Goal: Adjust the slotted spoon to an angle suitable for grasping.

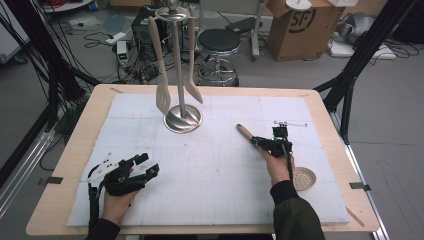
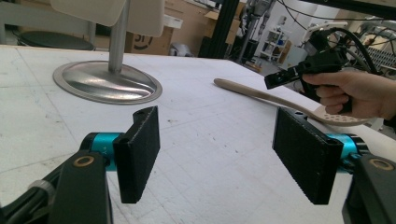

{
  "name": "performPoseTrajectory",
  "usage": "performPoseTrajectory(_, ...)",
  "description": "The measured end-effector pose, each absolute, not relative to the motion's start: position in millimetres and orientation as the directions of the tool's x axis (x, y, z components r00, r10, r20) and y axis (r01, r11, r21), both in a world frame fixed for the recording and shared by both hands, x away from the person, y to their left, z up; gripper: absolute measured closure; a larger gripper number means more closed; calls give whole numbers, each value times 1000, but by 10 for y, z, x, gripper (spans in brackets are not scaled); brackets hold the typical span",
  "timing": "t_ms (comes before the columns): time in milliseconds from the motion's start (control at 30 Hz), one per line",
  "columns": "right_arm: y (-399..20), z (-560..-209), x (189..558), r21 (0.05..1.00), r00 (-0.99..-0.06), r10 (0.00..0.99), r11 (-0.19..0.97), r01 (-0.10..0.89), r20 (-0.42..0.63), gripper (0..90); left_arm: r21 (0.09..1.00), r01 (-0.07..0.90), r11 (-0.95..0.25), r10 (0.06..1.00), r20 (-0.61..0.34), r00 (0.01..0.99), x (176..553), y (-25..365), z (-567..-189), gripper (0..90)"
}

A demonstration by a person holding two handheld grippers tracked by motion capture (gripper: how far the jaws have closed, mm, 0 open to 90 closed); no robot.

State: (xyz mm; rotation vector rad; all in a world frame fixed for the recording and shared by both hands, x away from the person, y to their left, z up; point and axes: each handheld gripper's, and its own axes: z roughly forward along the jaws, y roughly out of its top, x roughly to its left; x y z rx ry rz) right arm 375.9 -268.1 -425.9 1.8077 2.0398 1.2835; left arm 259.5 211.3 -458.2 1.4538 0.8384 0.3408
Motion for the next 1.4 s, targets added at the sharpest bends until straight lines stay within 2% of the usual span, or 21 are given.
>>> performPoseTrajectory(100, -2777, -4242, 3759, 631, -273, 840, -102, 769, 468, 620, 952, 277, 133, 671, -292, 682, 2597, 2112, -4582, 325)
performPoseTrajectory(233, -2846, -4208, 3765, 619, -275, 850, -73, 782, 449, 528, 952, 278, 131, 672, -291, 681, 2597, 2110, -4582, 325)
performPoseTrajectory(600, -3049, -4155, 3752, 587, -301, 826, -44, 808, 476, 451, 951, 282, 128, 672, -292, 681, 2602, 2106, -4582, 326)
performPoseTrajectory(1067, -3270, -4176, 3703, 559, -311, 823, -11, 829, 476, 444, 948, 287, 136, 672, -301, 677, 2621, 2109, -4584, 326)
performPoseTrajectory(1400, -3243, -4230, 3724, 527, -331, 824, 47, 849, 461, 450, 948, 288, 135, 673, -301, 676, 2620, 2105, -4584, 326)
